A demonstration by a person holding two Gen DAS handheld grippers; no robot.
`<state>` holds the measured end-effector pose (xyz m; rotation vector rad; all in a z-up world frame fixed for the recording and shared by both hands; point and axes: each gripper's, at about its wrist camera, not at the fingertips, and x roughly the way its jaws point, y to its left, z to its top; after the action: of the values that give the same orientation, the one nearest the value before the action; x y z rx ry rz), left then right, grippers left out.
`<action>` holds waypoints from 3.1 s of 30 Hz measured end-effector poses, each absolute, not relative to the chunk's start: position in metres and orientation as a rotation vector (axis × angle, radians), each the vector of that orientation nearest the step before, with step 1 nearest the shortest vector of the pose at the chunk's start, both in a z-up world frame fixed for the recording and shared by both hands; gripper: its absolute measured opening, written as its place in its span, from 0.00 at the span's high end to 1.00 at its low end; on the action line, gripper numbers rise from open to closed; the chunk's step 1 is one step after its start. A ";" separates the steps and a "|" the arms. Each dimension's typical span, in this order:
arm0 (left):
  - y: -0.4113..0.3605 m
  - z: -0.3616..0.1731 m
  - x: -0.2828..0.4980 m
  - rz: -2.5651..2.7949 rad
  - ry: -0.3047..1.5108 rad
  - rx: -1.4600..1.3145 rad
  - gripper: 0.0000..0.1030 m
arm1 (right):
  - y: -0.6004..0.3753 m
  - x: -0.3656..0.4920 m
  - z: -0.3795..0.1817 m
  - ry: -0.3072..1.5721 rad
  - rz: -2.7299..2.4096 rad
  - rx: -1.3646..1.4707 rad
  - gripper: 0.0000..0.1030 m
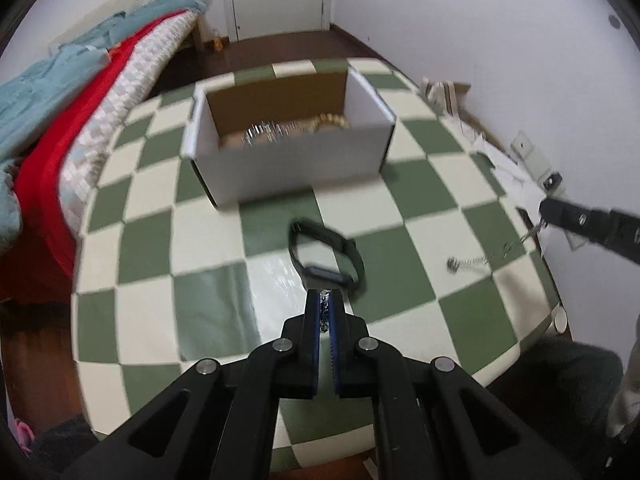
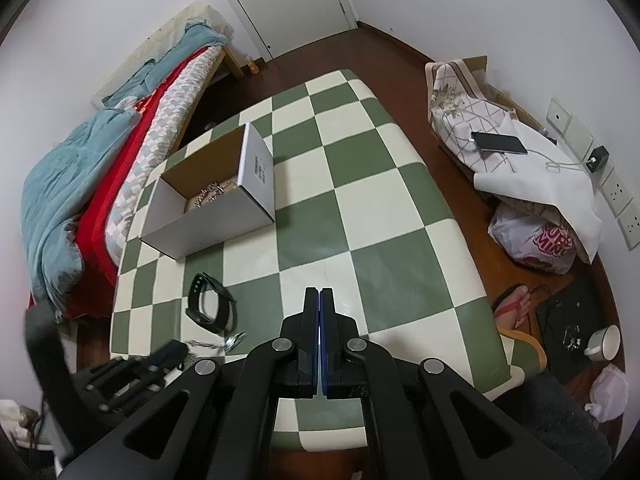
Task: Organize jewelry
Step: 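Carry both silver chains into the white box and open both grippers, then withdraw both open grippers from the white box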
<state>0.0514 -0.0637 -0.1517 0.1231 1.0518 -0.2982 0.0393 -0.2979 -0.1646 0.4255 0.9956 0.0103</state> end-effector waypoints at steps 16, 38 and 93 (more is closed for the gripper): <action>-0.053 -0.062 0.103 -0.301 0.926 0.016 0.99 | -0.266 0.072 -0.073 0.871 0.112 0.389 1.00; -0.035 -0.092 0.235 -0.354 1.091 -0.008 0.98 | -0.199 0.198 -0.039 0.914 0.211 0.294 1.00; 0.021 -0.107 0.196 0.026 1.002 0.044 0.00 | -0.180 0.216 -0.162 1.205 -0.042 0.029 0.00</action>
<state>0.1956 0.0208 -0.1066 0.0443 1.0017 0.0261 0.2159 -0.1798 -0.1619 0.0286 1.2047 -0.0422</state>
